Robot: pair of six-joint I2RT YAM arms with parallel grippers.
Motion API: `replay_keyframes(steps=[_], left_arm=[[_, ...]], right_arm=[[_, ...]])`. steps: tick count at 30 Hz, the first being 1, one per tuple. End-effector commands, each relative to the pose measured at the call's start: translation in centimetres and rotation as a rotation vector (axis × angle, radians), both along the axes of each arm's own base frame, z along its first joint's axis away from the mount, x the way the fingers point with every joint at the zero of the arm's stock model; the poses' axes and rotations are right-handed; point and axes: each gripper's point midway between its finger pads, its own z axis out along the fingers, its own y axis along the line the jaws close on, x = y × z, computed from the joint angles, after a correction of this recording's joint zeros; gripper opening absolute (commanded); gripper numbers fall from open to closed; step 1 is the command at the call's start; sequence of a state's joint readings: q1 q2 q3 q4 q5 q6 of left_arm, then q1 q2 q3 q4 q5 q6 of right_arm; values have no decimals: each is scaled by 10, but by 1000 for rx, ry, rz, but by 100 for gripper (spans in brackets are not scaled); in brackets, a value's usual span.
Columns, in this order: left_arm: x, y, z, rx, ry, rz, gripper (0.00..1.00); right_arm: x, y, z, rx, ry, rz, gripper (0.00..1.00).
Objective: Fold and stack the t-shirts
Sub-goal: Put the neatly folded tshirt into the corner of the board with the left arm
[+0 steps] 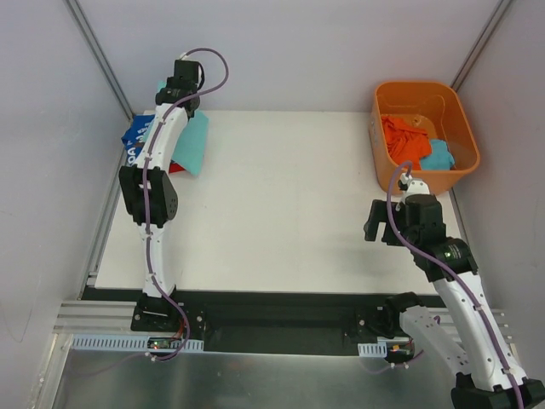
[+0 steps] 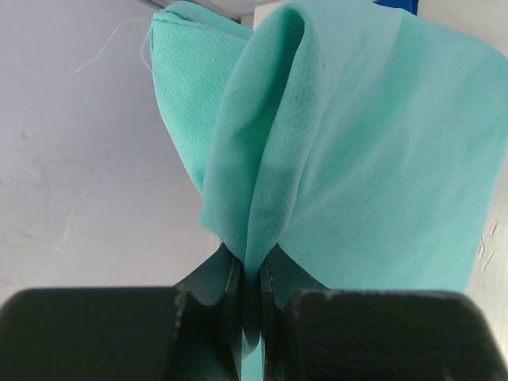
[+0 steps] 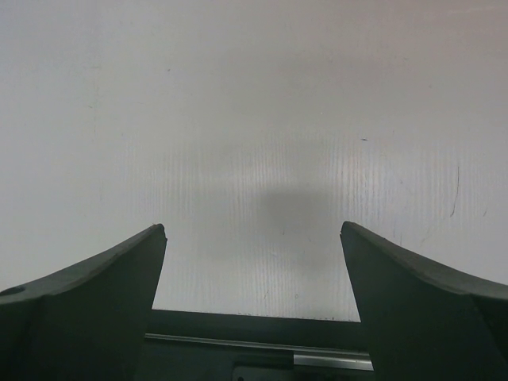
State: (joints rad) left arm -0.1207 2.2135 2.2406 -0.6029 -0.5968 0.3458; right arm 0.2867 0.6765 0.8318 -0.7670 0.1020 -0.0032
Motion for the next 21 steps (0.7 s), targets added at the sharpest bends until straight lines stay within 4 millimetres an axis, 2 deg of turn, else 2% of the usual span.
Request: replay_keyframes(steps=[1, 8, 11, 14, 16, 17, 18, 21], left_arm=[[-2, 0, 80, 60, -137, -50, 0], [-5, 9, 118, -25, -269, -19, 0], [-3, 19, 118, -79, -300, 3, 0], [1, 35, 109, -126, -317, 52, 0], [5, 44, 95, -156, -302, 66, 0], [8, 41, 85, -167, -286, 57, 0], [12, 52, 71, -180, -270, 78, 0], [24, 60, 43, -211, -240, 85, 0]], right_arm=[[7, -2, 7, -22, -24, -7, 96], [7, -2, 7, -17, -21, -7, 96], [7, -3, 7, -20, -22, -13, 96], [6, -3, 4, -19, -16, -15, 96], [6, -4, 2, -25, -2, -21, 96], [6, -6, 2, -32, -2, -28, 96], [7, -6, 1, -34, 1, -33, 96], [8, -5, -2, -37, 15, -30, 96]])
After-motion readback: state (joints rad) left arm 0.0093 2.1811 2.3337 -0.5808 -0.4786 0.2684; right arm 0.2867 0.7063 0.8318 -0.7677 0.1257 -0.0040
